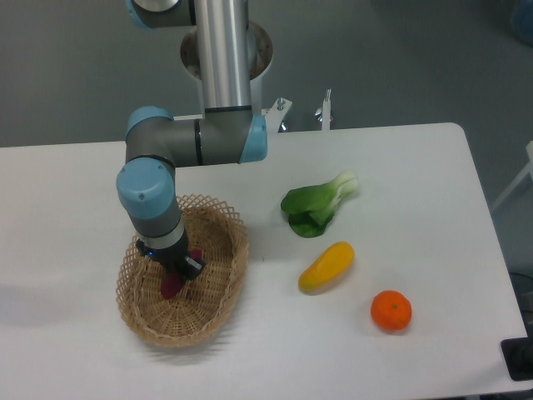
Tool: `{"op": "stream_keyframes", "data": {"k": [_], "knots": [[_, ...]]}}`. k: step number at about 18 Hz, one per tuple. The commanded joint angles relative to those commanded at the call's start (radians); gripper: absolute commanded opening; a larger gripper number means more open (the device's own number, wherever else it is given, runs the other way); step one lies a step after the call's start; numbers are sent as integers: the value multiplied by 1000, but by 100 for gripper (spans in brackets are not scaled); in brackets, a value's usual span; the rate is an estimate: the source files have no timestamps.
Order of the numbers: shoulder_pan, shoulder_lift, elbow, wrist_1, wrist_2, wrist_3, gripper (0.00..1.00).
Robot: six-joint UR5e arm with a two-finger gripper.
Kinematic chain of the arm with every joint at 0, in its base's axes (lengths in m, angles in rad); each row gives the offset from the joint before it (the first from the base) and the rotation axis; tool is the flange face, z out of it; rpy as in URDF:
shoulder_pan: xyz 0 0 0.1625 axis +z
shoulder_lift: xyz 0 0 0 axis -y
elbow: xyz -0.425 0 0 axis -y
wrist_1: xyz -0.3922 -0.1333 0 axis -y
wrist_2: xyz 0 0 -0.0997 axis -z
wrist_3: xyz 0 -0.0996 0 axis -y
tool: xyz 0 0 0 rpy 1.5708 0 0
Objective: Pick up the sweet potato from the basket
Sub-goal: 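Close the gripper on the purple sweet potato, then lift the sweet potato out of the basket and carry it up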
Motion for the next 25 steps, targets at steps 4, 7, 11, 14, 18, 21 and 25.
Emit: {"op": "stream_keyframes", "data": {"k": [4, 7, 11, 14, 18, 21, 25], "knots": [[12, 40, 34, -6, 0, 29, 30], [35, 63, 69, -12, -9, 38, 30], [75, 104, 98, -18, -17, 52, 30], [135, 143, 107, -21, -52, 54, 30], [218, 163, 135, -25, -63, 81, 30], [291, 182, 134, -31, -66, 144, 30], [392, 210, 135, -119, -67, 277, 30]]}}
